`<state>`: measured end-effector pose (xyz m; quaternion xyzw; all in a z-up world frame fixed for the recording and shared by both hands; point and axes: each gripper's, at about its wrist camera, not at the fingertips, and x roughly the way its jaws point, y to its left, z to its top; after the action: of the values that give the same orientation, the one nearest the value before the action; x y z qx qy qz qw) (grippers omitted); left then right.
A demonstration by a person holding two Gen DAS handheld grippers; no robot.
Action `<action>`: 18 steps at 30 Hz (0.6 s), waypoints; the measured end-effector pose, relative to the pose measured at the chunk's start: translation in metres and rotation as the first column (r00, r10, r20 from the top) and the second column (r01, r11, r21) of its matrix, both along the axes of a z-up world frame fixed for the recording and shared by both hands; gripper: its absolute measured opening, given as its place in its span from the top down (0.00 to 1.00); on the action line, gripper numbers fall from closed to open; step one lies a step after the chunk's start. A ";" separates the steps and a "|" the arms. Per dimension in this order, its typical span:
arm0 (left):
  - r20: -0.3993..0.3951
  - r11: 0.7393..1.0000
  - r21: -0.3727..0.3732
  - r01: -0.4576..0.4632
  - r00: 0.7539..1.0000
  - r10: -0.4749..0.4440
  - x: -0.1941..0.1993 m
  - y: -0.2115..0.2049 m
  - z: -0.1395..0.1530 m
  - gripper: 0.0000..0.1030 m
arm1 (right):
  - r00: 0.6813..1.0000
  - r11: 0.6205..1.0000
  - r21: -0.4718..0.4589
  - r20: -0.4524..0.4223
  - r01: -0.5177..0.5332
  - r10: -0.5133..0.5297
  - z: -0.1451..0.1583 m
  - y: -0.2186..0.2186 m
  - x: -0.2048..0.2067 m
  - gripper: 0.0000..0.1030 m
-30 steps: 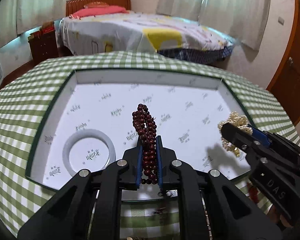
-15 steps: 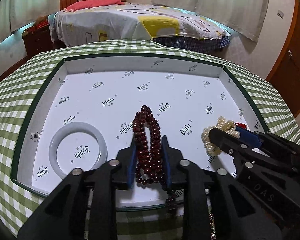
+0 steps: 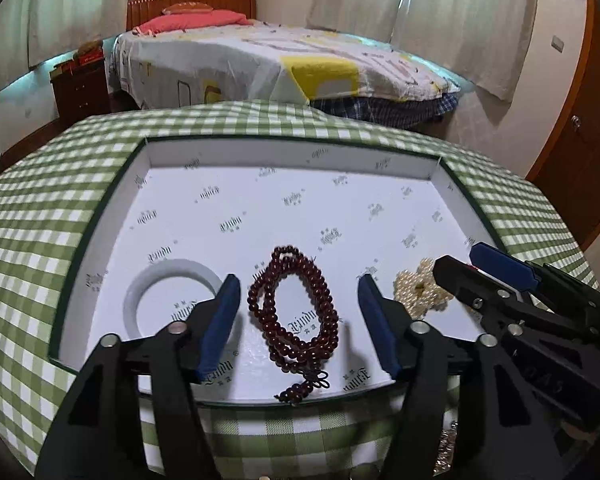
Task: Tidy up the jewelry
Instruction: 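Withdraw both open tools from the box toward the remaining jewelry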
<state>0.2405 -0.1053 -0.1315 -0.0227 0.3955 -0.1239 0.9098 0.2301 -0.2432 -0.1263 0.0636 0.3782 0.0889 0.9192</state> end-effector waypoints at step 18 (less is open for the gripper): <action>0.181 0.999 -0.012 -0.044 0.982 0.045 -0.081 0.027 0.040 0.35 | 0.990 0.998 0.002 0.123 0.062 -0.062 0.030 -0.009 -0.073 0.53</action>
<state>0.1595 -0.0784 -0.0916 -0.0237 0.3100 -0.1067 0.9444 0.1571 -0.2519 -0.0966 0.0687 0.3188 0.0634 0.9432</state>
